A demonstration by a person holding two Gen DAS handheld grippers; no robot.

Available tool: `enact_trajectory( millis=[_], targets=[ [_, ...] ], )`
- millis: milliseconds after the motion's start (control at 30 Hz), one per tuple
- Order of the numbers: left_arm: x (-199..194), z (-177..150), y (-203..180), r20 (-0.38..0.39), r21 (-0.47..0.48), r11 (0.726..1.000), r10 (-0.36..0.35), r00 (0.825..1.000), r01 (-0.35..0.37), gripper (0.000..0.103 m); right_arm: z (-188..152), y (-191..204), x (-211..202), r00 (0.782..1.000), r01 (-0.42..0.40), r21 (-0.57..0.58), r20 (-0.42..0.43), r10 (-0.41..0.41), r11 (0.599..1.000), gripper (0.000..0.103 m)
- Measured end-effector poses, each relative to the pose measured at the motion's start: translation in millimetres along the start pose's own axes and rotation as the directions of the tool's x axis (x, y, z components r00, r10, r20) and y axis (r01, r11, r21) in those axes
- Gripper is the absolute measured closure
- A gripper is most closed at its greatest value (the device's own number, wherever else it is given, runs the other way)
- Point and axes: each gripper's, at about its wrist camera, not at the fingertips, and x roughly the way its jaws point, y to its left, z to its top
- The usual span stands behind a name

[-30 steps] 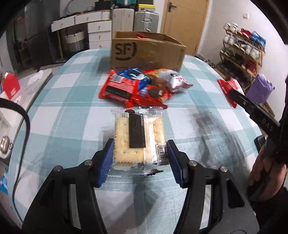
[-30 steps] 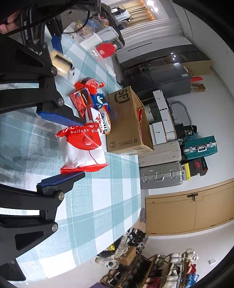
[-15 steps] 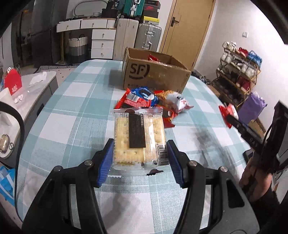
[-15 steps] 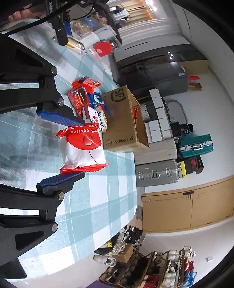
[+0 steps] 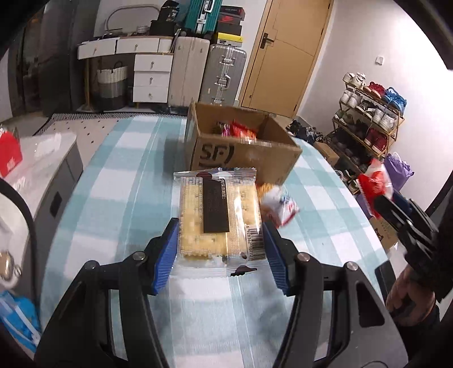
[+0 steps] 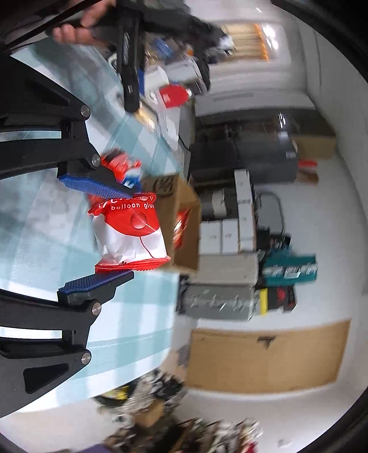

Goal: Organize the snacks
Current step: 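Carry the cracker pack and balloon bag over the cardboard box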

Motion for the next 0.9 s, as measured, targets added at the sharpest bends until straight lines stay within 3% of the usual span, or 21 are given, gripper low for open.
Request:
enact_trajectory(
  millis=[133,400,700,900],
  targets=[
    [2,29,1,0.016,0.005,1.000,-0.001,1.000,0.001,0.048,23,10,3,0.998,-0.066,0.007,0.023,0.066,0.998,0.054],
    [-10,73,-4,0.043,0.021,1.000,-0.004,0.999,0.003,0.048,54,-10,8,0.980,-0.200,0.202,0.042,0.196,0.959,0.054],
    [-22,133,-23,0.059,0.042,0.999,-0.031,0.998,0.028,0.048,126,-33,9,0.969,-0.243,0.219,0.091,0.228,0.945,0.054],
    [-20,176,-44,0.073,0.101,0.995,-0.007,0.997,-0.001,0.048,169,-55,28,0.960,-0.279,0.265,0.110,0.258,0.923,0.054]
  ],
)
